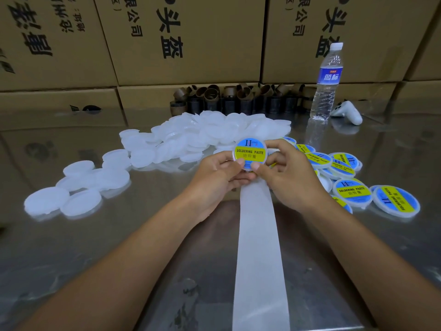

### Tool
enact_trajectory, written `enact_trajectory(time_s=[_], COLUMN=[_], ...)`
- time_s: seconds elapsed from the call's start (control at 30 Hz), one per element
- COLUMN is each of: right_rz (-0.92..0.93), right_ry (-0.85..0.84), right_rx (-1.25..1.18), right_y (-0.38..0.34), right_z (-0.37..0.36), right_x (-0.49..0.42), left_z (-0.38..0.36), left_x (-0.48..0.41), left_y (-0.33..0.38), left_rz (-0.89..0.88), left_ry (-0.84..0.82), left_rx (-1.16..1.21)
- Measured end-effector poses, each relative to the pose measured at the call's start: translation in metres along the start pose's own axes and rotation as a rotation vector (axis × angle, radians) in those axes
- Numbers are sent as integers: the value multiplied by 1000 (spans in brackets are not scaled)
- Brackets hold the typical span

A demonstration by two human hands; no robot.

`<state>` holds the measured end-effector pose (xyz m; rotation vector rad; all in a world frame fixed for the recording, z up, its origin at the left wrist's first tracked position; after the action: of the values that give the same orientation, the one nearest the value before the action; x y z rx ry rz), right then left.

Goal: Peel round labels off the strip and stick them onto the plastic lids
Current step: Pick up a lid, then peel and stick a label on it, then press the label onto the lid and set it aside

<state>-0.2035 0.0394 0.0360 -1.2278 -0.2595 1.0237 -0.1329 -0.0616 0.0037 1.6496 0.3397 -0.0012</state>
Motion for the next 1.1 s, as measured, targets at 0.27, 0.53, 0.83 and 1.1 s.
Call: enact_trajectory(time_s=[0.27,0.53,0.83,1.1], right_rz=[4,-53,-133,-335], right_ry=[61,198,468,837], right_rx=[14,-112,-254,-561], right_y=[1,3,19,64], right_z=[7,25,55,90], right_x=[-1,4,18,46], left_z=[10,51,38,41], left_x=[1,7,-9,-11], left_y=[-2,5,7,-9], left_rz=[38,25,67,177], left_ry=[85,353,149,33], left_rx=[-56,-164,-929,-1101])
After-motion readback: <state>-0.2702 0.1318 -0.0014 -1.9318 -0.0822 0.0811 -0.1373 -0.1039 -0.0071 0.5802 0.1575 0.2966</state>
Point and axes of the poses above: each hand's wrist, its own x-axis away from the middle knuckle, its own z-axis out of the back of the hand, y = z × x, the point moved 10 cm from there along -x, towards the middle knuckle, and after that the axes turned 13 degrees about -y, right-handed, at the moved point
